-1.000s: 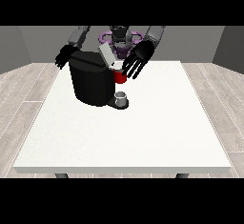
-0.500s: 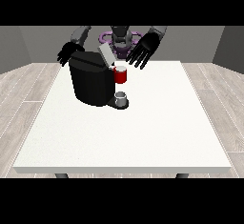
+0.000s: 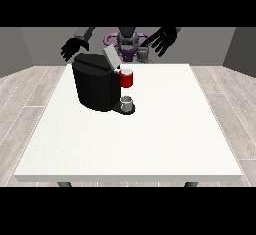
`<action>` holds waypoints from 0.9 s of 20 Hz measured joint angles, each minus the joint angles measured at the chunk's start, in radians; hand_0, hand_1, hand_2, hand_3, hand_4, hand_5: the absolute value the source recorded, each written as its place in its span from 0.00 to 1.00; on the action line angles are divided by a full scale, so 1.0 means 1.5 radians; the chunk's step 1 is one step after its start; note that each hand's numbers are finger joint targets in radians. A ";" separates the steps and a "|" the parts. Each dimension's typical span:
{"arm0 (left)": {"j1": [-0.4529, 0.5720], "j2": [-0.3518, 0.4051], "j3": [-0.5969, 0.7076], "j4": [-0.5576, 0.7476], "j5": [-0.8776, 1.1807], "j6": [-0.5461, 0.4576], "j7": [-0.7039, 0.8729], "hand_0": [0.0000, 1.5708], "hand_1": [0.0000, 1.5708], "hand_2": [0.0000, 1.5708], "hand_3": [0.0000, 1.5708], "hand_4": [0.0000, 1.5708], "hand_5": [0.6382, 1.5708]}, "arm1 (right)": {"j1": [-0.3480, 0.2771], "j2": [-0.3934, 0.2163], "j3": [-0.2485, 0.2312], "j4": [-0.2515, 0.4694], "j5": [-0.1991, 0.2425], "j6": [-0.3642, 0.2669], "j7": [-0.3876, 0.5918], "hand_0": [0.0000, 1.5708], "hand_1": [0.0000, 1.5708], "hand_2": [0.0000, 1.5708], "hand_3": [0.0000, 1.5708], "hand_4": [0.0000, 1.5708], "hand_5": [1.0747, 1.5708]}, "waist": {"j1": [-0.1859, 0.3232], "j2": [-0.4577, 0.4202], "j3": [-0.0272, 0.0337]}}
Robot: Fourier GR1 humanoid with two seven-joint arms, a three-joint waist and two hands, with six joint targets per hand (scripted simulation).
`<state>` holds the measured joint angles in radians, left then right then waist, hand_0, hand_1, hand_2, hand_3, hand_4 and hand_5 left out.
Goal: Insert the coffee pod into the coffee machine and close the lid
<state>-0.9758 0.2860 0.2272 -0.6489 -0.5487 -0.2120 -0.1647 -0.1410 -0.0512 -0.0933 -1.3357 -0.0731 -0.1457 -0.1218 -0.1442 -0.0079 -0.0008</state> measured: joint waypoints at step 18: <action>0.238 -0.145 0.081 -0.057 0.186 -0.034 -0.055 0.00 0.00 0.00 0.00 0.00 1.00 | -0.032 -0.085 0.017 -0.072 -0.011 0.095 0.085 0.00 0.00 0.00 0.00 0.00 1.00 | 0.143 -0.140 0.0003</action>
<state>-0.6182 0.0686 0.3485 -0.7342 -0.2699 -0.2636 -0.2472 -0.1884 -0.1782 -0.0675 -1.4436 -0.0894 -0.0033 0.0065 0.0706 -0.2179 -0.0003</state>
